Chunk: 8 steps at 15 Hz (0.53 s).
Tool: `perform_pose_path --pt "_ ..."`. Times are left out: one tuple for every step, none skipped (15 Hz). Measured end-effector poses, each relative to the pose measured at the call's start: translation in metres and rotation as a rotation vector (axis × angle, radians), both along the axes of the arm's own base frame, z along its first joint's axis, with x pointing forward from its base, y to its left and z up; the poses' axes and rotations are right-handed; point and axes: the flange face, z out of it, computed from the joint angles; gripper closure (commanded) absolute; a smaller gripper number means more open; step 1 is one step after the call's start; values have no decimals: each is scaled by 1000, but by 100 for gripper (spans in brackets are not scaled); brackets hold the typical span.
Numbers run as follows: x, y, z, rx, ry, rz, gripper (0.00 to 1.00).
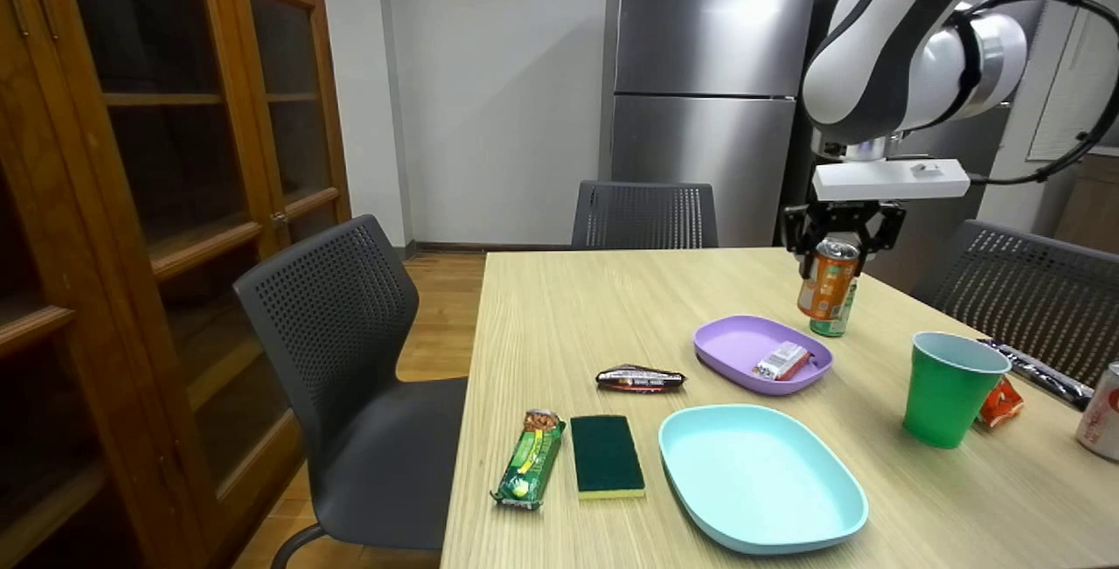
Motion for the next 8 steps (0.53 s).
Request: perform_pose_path --pt "-4 13 -4 -4 5 11 61" --pt "-8 26 -8 -7 11 22 61" --pt "-12 38 -12 -10 16 36 61" --pt "-16 49 -16 -9 23 51 61" --pt "-21 59 -19 -7 31 66 61" --pt "-25 68 -22 -5 40 82 61" --pt "-29 75 -25 -2 48 95 61" --pt "-33 81 -27 0 55 106 61"
